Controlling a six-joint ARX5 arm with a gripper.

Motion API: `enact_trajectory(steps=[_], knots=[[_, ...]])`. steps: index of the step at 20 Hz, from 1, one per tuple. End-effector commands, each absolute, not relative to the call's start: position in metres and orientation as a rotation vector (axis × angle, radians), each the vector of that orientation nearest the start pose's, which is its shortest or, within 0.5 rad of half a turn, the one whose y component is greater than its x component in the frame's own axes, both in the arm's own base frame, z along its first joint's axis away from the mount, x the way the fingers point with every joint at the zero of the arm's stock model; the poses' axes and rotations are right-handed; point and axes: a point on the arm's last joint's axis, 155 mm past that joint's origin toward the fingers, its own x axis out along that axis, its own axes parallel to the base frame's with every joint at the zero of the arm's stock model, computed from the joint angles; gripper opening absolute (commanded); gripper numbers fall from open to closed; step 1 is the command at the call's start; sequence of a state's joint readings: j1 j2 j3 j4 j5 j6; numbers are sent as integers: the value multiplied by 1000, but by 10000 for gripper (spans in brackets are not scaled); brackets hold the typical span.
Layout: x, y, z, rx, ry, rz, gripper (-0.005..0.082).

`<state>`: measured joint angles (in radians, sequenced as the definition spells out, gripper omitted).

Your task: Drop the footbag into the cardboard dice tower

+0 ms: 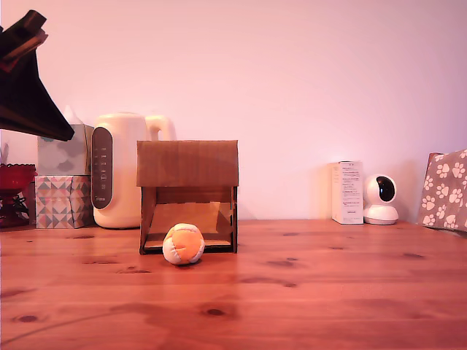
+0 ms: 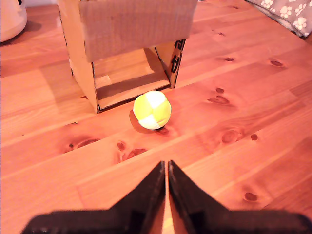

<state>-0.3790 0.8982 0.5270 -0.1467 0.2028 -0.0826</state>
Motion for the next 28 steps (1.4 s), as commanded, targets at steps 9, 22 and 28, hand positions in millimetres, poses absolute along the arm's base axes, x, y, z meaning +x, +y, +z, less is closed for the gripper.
enact_trajectory(steps=[9, 22, 28], knots=[[292, -154, 158, -48, 502, -536, -24], [334, -185, 135, -95, 305, -566, -24], [324, -209, 102, -81, 364, -627, -24]])
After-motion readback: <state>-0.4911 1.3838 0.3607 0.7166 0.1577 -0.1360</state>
